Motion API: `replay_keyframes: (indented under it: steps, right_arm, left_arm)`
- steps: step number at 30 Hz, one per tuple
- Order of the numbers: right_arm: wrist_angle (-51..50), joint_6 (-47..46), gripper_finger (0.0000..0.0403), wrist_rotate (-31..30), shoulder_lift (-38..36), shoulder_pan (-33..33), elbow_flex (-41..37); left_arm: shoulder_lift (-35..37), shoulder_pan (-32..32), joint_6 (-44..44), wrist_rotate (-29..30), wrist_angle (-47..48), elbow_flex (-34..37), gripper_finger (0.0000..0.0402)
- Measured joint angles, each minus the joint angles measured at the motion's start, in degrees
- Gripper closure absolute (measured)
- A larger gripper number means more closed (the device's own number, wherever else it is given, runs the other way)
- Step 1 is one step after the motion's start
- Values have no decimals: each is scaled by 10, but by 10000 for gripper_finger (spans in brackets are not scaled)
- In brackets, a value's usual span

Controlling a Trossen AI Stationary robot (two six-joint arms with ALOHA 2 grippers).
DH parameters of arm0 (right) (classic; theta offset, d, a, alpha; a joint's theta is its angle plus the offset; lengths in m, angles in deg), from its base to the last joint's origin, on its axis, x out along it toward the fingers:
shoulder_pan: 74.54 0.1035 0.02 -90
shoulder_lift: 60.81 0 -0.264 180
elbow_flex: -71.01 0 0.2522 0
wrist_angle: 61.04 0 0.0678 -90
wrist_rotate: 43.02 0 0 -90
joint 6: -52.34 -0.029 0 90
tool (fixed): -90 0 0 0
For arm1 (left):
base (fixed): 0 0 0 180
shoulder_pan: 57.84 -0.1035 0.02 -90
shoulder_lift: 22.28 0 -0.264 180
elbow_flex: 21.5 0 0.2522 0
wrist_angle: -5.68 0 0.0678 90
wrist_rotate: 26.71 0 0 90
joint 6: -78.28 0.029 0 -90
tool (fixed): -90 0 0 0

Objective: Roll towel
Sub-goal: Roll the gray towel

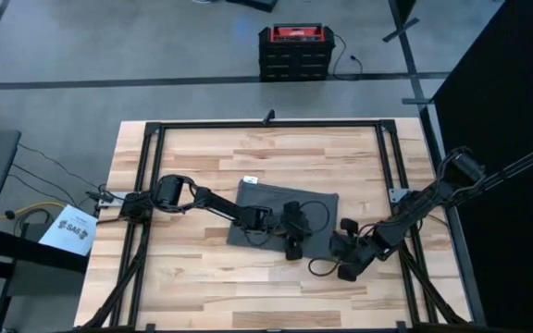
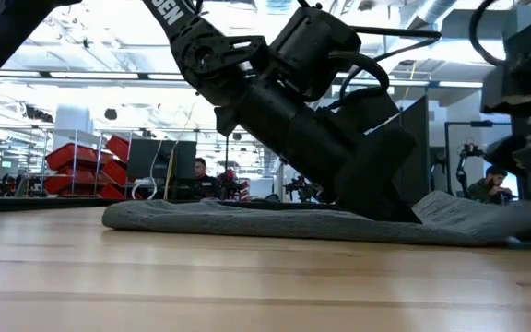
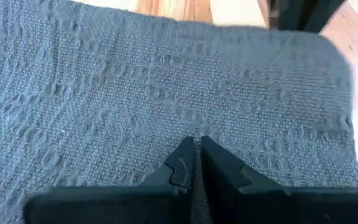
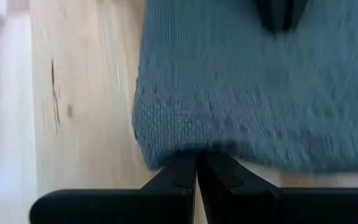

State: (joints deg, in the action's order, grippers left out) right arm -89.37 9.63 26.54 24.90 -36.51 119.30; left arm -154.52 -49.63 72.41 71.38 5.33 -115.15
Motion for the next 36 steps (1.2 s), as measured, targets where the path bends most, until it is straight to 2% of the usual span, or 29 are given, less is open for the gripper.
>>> replay_keyframes:
  steps: [6,11,16,20,27,36]
  right_arm:
    - [-62,4,403,-21,-1,9,47]
    - [-110,-74,403,-23,-2,42,51]
    - [-110,-160,403,-23,0,79,32]
    - [-62,-213,403,-23,0,99,0]
    - [40,-200,403,-29,12,90,-29]
    - [55,-142,403,-30,13,60,-29]
  left_arm:
    - [0,0,-10,1,-1,0,386]
    - [2,0,-21,1,-1,1,386]
    - [2,0,-33,1,-3,2,387]
    - [2,-1,-38,1,-3,2,386]
    - [2,-7,-48,0,-2,2,386]
    - [2,-9,-49,3,-2,2,386]
